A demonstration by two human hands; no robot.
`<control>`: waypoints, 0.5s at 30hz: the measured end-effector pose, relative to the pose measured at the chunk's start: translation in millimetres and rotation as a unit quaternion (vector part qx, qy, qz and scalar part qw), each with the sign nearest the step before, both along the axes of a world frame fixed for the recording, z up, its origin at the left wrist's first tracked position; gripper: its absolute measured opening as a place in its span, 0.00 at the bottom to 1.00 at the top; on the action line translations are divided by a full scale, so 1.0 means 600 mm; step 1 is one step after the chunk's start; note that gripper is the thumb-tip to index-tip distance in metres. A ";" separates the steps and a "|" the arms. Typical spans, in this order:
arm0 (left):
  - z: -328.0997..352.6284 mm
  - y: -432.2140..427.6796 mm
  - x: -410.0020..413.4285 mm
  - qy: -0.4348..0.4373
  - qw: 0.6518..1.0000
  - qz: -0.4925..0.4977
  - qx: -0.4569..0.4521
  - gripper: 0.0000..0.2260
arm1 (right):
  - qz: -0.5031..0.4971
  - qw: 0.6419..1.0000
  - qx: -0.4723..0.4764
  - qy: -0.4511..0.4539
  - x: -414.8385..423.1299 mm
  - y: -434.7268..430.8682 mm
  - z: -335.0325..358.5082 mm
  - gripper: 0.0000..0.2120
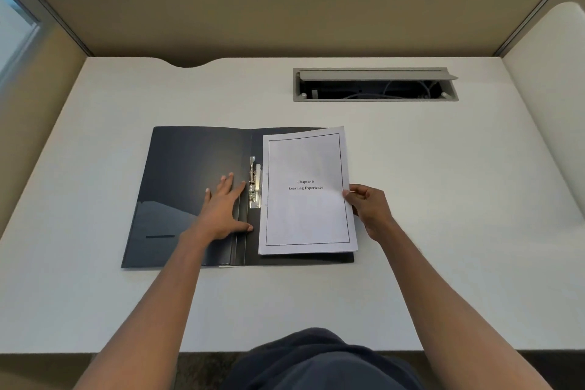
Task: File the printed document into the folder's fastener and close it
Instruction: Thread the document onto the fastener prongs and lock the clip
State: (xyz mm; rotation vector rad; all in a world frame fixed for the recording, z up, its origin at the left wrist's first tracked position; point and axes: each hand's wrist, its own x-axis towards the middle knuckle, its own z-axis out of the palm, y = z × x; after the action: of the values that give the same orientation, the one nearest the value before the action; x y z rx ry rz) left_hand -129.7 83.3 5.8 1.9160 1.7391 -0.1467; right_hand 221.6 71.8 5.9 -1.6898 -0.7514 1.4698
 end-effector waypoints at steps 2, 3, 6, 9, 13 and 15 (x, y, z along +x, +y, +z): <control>-0.008 -0.001 0.000 0.013 1.000 -0.004 0.002 0.54 | 0.002 1.000 -0.002 -0.006 -0.005 0.002 0.000 0.11; -0.011 0.000 0.000 0.015 1.000 -0.004 0.003 0.54 | 0.004 1.000 -0.002 -0.009 -0.007 0.004 -0.001 0.10; -0.014 0.003 0.002 0.011 1.000 -0.002 0.001 0.54 | 0.008 1.000 0.001 -0.021 -0.013 0.007 -0.002 0.11; -0.016 0.003 0.002 0.015 1.000 0.001 -0.003 0.55 | 0.007 1.000 0.004 -0.026 -0.019 0.011 -0.004 0.14; -0.016 0.004 0.003 0.014 1.000 0.000 -0.006 0.54 | 0.006 0.999 0.007 -0.043 -0.030 0.016 -0.003 0.12; -0.015 0.004 0.002 0.015 1.000 -0.001 -0.006 0.54 | 0.004 0.999 0.004 -0.041 -0.033 0.018 -0.004 0.10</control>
State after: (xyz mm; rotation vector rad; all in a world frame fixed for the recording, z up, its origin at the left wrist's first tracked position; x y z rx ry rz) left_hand -128.2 85.7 -3.0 1.9157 1.7526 -0.1869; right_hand 201.8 82.7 3.6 -1.7510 -0.8078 1.4083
